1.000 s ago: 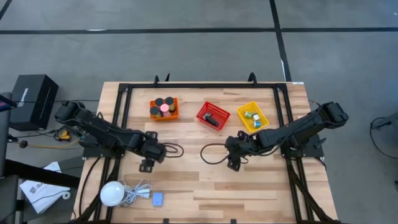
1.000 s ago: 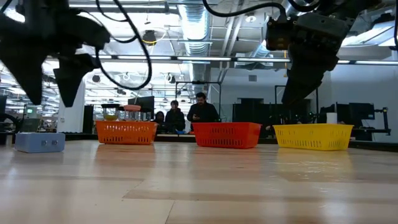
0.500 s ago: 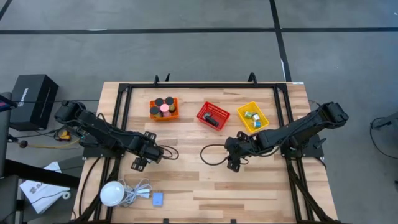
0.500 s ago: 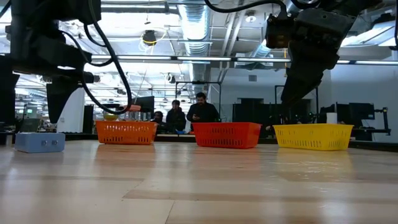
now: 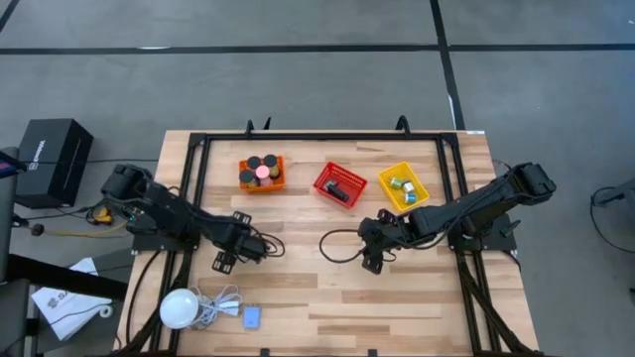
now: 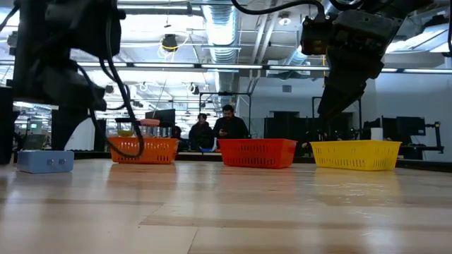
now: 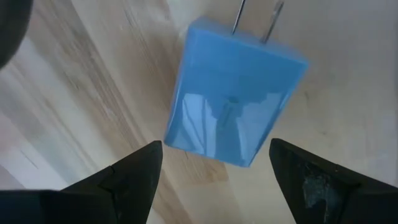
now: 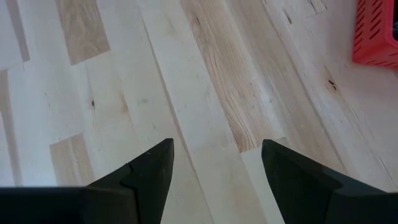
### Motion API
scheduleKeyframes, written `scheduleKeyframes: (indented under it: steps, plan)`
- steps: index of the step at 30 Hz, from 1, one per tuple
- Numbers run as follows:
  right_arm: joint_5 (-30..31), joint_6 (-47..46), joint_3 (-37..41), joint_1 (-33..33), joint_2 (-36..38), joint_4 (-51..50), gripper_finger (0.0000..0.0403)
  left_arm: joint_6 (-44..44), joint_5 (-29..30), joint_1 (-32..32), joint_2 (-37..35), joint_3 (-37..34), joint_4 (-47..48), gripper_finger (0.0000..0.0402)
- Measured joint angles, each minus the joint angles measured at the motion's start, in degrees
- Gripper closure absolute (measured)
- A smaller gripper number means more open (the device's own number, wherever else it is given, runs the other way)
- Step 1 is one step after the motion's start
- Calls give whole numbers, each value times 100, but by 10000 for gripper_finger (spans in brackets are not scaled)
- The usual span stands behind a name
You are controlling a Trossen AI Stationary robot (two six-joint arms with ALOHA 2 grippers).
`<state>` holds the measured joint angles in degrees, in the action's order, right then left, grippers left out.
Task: Pick & Place Office items
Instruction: Put the top light blue charger adapter into the yellow bin
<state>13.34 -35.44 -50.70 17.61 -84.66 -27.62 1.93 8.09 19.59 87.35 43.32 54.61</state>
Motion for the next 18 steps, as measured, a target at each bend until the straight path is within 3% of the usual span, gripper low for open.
scheduleKeyframes:
  steps: [8, 13, 18]
  plan:
    - [0, 2, 0, -2, 0, -9, 168, -115, 208, 0, 167, 67, -177, 109]
    - [0, 2, 0, -4, 0, -15, 168, -718, 193, 0, 114, 82, -876, 109]
    - [0, 2, 0, -4, 0, 5, 168, -860, 6, -13, 161, 82, -857, 109]
